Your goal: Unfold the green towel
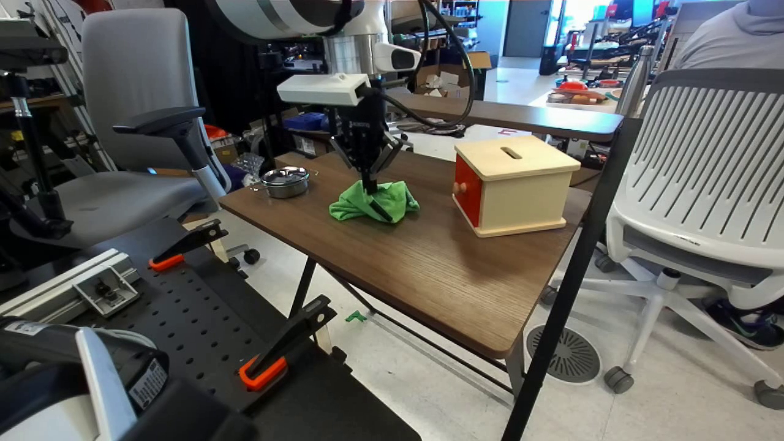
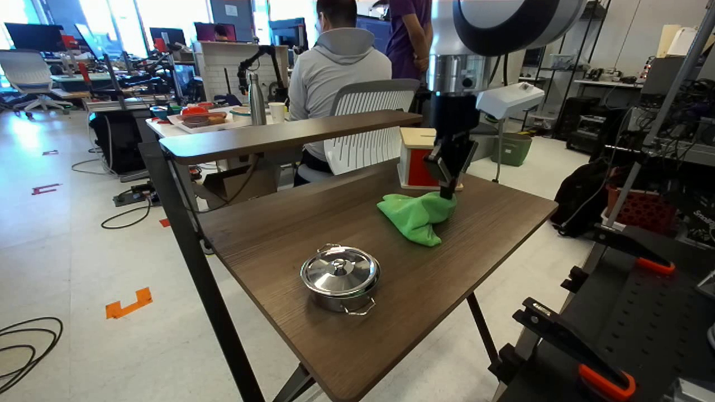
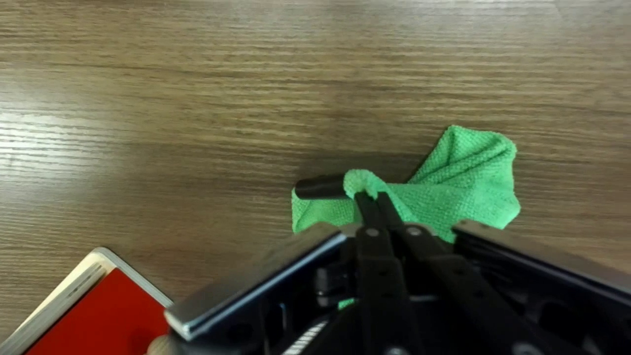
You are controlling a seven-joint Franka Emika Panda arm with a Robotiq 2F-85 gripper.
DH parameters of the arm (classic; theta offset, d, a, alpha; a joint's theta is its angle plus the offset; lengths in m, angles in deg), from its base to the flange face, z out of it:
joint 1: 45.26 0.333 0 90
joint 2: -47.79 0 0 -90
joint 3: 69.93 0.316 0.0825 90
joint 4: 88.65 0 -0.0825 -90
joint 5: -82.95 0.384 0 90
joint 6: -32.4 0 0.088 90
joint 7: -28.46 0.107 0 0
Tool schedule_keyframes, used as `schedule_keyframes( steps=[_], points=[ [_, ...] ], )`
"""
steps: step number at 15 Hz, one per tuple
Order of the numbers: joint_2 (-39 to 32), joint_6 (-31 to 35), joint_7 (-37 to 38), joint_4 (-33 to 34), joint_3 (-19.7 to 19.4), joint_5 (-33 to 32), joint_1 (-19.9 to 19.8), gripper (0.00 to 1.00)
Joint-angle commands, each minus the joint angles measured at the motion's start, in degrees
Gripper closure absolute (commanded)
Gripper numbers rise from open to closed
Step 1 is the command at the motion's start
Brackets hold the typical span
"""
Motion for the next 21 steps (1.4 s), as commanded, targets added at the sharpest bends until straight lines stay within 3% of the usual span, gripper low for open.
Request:
schedule_keyframes(
  steps=[1,9,21],
  points=[
    [4.3,-7.1,-1.0,0.1,1.7,1.2,0.2,1.0],
    [4.7,-18.6,0.2,9.9,4.0,-0.5,3.0,1.0],
    [-15.0,-35.6,1.4,39.6,3.3,-3.9,9.5,1.0]
  ],
)
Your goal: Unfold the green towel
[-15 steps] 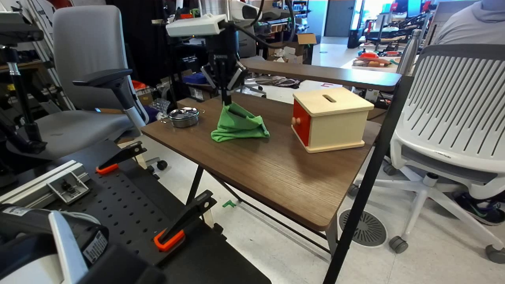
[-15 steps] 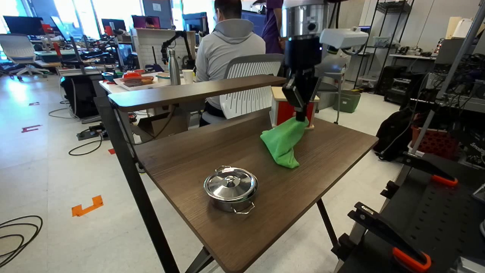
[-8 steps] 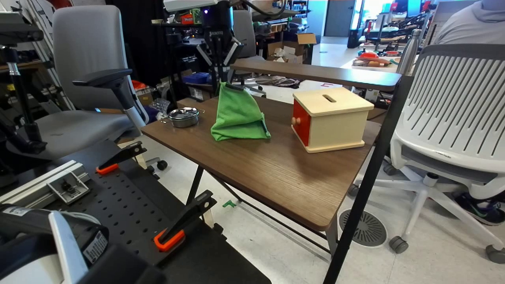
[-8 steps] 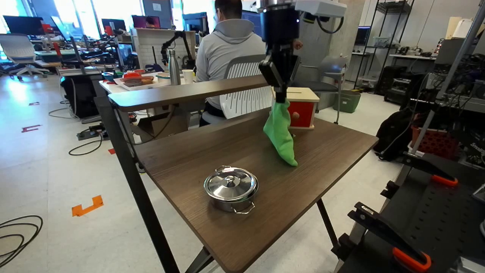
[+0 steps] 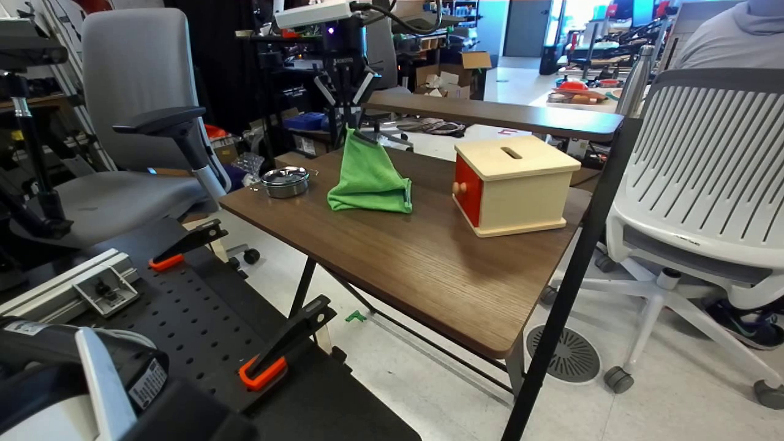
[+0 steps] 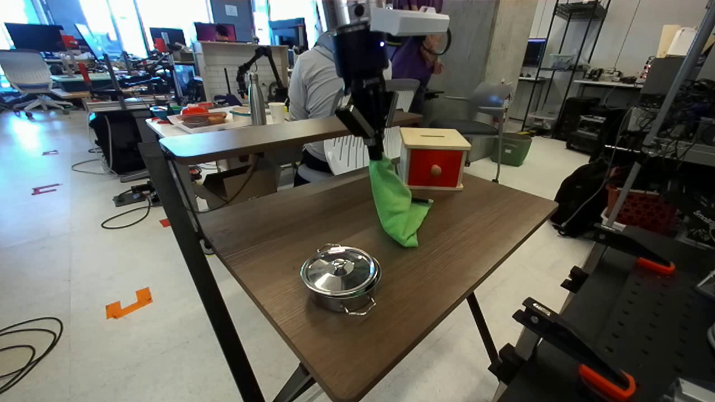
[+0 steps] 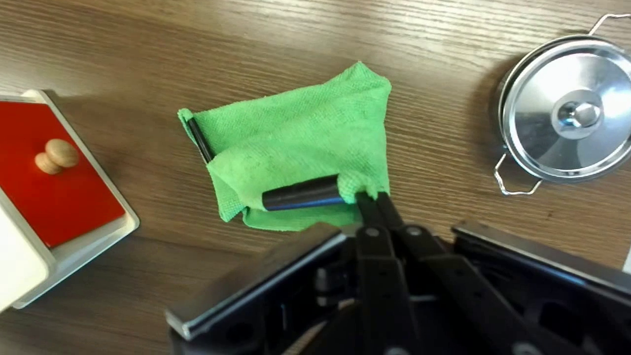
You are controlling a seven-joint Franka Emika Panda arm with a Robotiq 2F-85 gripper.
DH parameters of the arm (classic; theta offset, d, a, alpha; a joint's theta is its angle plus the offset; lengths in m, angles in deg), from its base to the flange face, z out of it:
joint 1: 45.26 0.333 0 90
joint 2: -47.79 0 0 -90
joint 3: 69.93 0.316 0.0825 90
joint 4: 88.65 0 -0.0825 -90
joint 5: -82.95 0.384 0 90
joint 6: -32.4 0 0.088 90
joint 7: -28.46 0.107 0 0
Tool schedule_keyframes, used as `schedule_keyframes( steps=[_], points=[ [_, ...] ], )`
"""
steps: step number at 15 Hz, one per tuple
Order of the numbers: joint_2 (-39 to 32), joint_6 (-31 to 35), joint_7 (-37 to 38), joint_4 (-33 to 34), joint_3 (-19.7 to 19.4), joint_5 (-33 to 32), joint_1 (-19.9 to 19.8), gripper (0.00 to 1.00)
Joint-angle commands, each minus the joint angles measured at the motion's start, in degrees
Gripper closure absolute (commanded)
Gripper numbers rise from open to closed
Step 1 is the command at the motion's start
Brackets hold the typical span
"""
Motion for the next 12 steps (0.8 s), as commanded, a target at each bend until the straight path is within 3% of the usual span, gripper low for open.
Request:
schedule_keyframes(
  steps=[1,6,12],
  points=[
    [-8.2,-7.1,0.2,12.2,-0.6,-2.7,2.2,1.0],
    [-14.9,-7.3,-3.1,20.7,0.1,-3.8,3.2,1.0],
    [-19.4,-1.9,-8.1,23.9,0.9,-3.7,3.6,1.0]
  ],
)
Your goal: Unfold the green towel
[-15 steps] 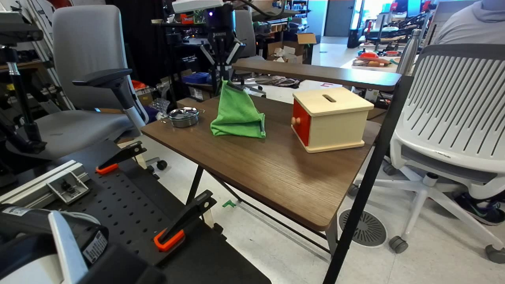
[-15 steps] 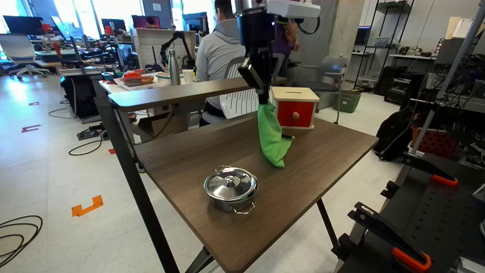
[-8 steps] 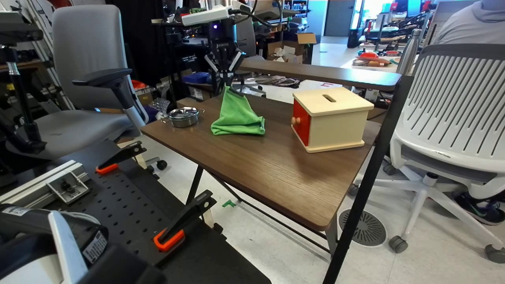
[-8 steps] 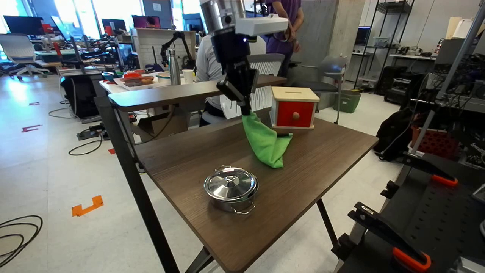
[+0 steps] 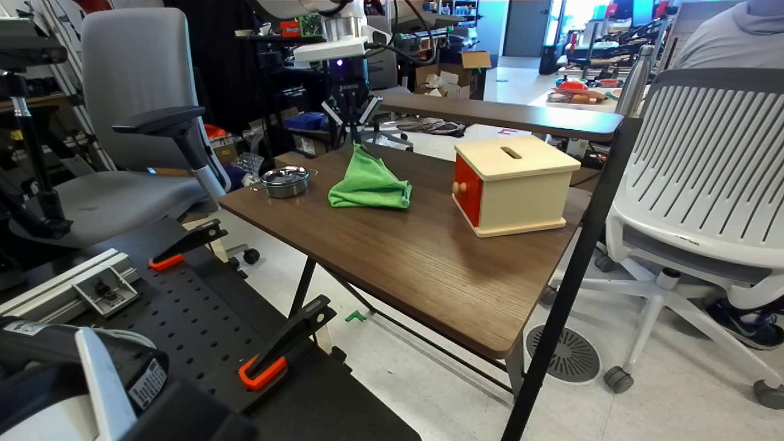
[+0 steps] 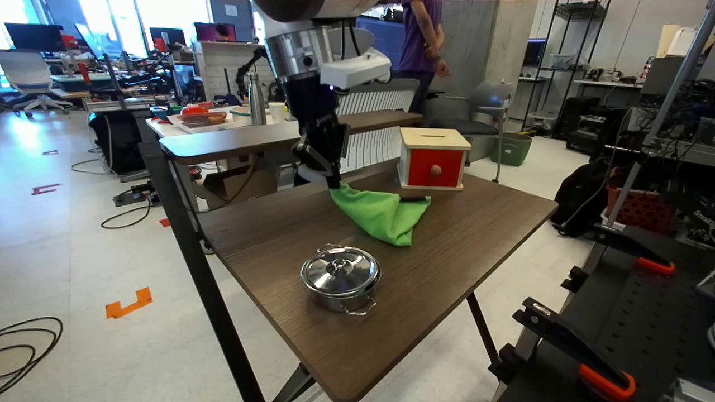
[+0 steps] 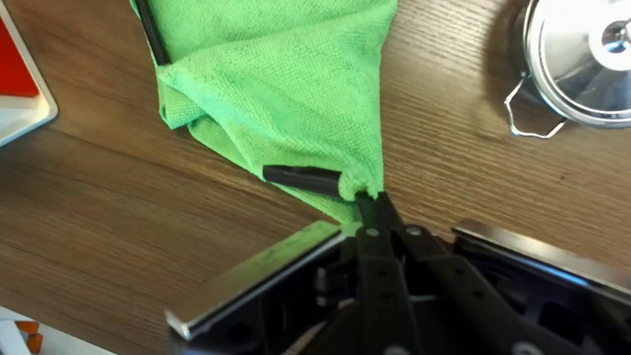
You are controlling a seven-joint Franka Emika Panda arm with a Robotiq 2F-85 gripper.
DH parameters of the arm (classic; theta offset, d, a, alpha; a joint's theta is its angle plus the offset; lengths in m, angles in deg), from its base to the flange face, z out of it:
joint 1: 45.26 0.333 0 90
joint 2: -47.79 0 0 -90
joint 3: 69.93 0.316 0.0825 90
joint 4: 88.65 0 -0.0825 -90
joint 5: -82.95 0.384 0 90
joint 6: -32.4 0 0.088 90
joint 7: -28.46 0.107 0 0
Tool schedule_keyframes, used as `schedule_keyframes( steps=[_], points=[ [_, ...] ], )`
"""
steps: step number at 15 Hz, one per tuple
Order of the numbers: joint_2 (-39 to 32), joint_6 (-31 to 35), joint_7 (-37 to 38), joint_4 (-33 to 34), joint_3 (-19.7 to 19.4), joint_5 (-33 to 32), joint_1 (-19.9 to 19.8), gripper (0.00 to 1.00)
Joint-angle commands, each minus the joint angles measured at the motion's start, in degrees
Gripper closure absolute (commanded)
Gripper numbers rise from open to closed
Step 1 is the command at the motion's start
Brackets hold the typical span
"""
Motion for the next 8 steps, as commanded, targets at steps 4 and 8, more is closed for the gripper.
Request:
schedule_keyframes(
  steps=[4,8],
  points=[
    [-5.4,2.2,-5.3,6.3,0.7,-1.0,0.4,1.0],
    [-7.0,2.6,-8.0,7.4,0.7,-1.3,0.8,1.0]
  ],
)
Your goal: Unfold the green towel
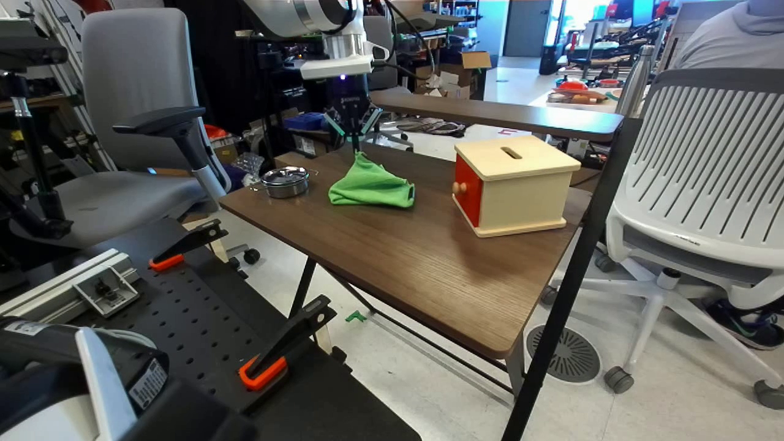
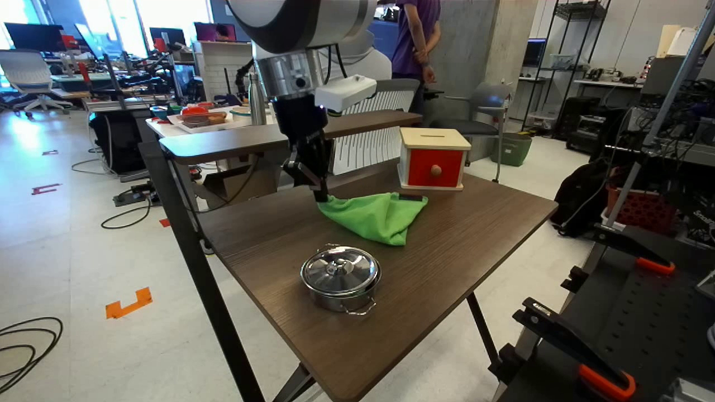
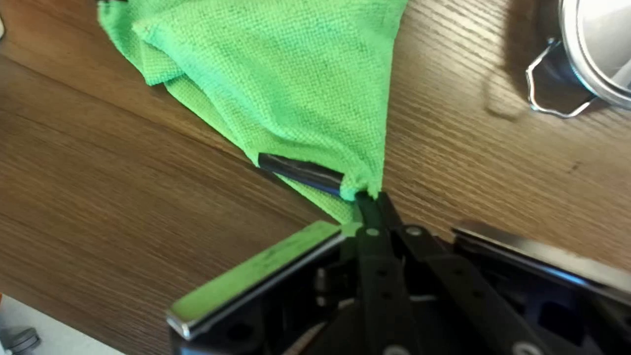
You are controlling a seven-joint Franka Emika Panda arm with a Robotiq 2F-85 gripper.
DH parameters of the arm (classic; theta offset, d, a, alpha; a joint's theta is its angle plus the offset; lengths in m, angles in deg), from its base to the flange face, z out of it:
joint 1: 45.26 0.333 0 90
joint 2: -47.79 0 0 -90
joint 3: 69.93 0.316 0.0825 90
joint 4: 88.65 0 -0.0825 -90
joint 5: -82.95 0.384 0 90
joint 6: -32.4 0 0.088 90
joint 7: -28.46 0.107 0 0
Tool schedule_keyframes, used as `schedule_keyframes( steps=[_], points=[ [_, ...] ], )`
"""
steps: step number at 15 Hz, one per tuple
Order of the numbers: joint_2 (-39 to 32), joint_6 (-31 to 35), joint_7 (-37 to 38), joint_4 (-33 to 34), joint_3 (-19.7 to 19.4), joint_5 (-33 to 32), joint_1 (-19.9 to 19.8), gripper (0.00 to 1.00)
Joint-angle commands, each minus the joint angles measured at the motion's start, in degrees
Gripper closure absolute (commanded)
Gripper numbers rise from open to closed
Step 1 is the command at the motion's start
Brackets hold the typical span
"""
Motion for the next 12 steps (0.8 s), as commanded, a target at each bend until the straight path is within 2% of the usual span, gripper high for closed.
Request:
schedule_keyframes(
  steps=[1,3,4,6,12],
  points=[
    [-2.6,0.1,-3.1,3.3,0.4,-1.4,0.4,1.0],
    [-3.4,-0.7,-3.6,4.3,0.2,-1.4,0.6,1.0],
    [-3.7,-1.1,-3.7,4.7,0.0,-1.5,0.7,0.74],
    [-4.0,-1.3,-3.9,5.2,0.1,-1.3,0.6,0.66],
    [-0.9,0.7,-3.8,2.0,-0.4,-1.1,0.4,0.22]
  ],
)
